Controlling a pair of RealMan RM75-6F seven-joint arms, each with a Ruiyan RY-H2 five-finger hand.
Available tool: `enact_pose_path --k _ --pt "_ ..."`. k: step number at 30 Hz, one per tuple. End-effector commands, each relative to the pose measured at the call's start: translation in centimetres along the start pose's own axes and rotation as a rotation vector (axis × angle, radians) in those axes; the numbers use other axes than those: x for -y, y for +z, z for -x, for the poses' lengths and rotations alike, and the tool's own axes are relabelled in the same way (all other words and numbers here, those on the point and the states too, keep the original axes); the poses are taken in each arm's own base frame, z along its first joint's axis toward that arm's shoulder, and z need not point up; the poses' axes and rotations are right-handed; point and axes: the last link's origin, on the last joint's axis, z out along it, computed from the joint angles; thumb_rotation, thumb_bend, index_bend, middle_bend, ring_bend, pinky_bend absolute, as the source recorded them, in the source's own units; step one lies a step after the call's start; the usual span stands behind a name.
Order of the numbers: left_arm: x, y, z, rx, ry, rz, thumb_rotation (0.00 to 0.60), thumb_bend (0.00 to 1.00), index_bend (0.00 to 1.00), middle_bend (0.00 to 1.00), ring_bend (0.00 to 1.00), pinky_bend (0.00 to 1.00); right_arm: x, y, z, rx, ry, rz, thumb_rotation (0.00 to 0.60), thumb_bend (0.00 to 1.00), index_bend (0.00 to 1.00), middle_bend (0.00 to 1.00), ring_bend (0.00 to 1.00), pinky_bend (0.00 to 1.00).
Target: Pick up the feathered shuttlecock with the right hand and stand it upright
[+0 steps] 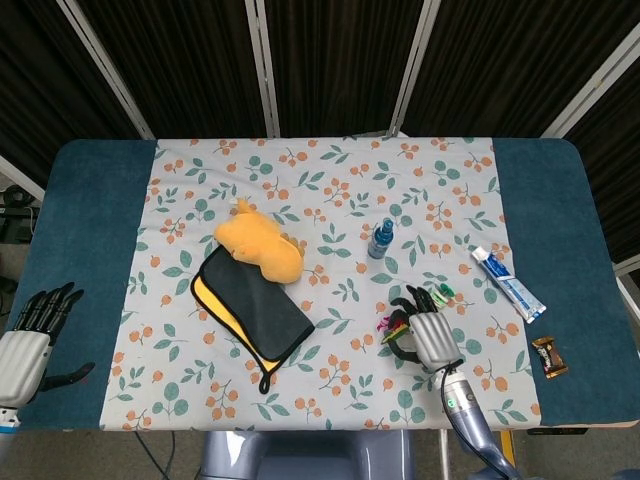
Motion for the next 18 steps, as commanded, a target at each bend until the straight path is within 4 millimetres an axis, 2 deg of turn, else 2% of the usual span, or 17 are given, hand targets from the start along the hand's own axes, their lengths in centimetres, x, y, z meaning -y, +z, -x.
enact_pose_path --k 1,14,18 --pt "0.00 0.00 0.01 0.000 0.000 0.000 0.599 0.17 0.00 0.00 0.00 0.00 0.04 -0.02 0.07 -0.001 0.003 0.001 0.600 0.28 0.52 0.25 0.00 0.00" --pt "0.03 0.03 0.01 0.002 0.000 -0.003 0.598 0.17 0.00 0.00 0.00 0.00 0.00 -0.19 0.55 0.006 0.006 0.009 0.600 0.28 0.52 0.25 0.00 0.00" --pt "0.03 0.04 0.02 0.002 -0.001 -0.004 0.597 0.17 0.00 0.00 0.00 0.00 0.02 -0.15 0.60 0.005 0.008 0.014 0.600 0.31 0.55 0.26 0.00 0.00"
